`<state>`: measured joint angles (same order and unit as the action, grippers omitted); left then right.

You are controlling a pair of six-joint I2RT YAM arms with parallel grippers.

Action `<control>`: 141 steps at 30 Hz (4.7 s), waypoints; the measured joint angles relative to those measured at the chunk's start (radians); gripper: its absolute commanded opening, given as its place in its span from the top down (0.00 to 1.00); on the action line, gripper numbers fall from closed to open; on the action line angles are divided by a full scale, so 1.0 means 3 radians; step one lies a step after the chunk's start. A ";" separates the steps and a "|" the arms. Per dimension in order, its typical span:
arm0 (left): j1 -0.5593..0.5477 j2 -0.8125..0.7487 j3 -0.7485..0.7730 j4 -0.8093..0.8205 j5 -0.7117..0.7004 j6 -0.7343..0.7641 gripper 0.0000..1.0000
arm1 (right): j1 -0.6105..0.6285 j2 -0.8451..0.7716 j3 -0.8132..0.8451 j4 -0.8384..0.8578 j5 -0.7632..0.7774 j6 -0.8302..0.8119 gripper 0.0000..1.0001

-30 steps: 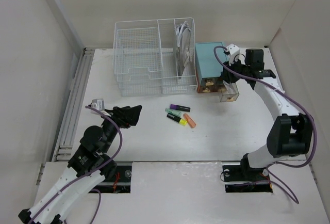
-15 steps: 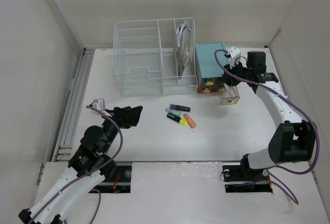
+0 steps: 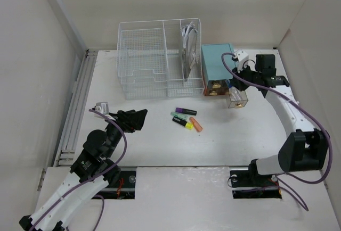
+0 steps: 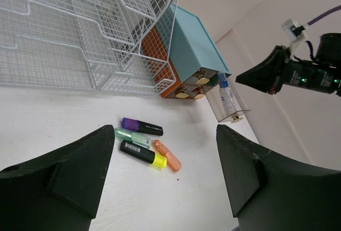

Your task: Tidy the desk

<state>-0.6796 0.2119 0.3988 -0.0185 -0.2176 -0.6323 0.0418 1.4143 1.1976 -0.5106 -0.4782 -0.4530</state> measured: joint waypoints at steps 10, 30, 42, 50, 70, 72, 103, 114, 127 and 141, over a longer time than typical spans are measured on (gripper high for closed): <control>0.0000 0.0000 0.0000 0.0009 0.0015 0.0000 0.26 | -0.0008 -0.0562 -0.0079 0.0017 -0.0027 -0.0320 1.00; 0.0000 -0.0080 0.0000 0.0061 0.0058 0.0001 0.26 | -0.0009 0.0626 0.0454 0.0360 0.0037 0.0141 1.00; 0.0000 -0.0113 -0.0003 0.0034 0.0066 0.0000 0.26 | -0.0004 0.0624 0.0426 0.0253 -0.0006 0.0089 1.00; 0.0000 -0.0137 -0.0003 0.0014 0.0066 0.0001 0.26 | -0.0003 0.0624 0.0425 0.0158 -0.0052 -0.0001 1.00; 0.0000 -0.0139 -0.0003 -0.0003 0.0066 0.0000 0.26 | 0.0041 0.0402 0.0225 0.0031 -0.0064 -0.0089 1.00; 0.0000 -0.0139 -0.0003 -0.0003 0.0066 0.0001 0.26 | 0.0041 0.0401 0.0214 -0.0011 -0.0064 -0.0090 1.00; 0.0000 -0.0219 -0.0003 -0.0037 0.0067 0.0024 0.26 | 0.0061 0.0500 0.0324 0.0036 0.0008 0.0029 1.00; 0.0000 -0.0219 -0.0003 -0.0057 0.0065 0.0024 0.26 | 0.0065 0.0524 0.0317 0.0028 0.0090 0.0015 1.00; 0.0000 -0.0219 -0.0003 -0.0056 0.0065 0.0024 0.26 | 0.0056 0.0369 0.0366 -0.0547 -0.0659 -0.0746 0.51; 0.0000 -0.0210 -0.0005 -0.0046 0.0078 0.0023 0.29 | -0.0009 -0.0240 -0.0065 -0.1999 -0.0116 -0.2969 1.00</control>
<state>-0.6796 0.1490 0.3973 -0.0322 -0.1944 -0.6254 0.0391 1.3422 1.1782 -1.1103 -0.5129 -1.3437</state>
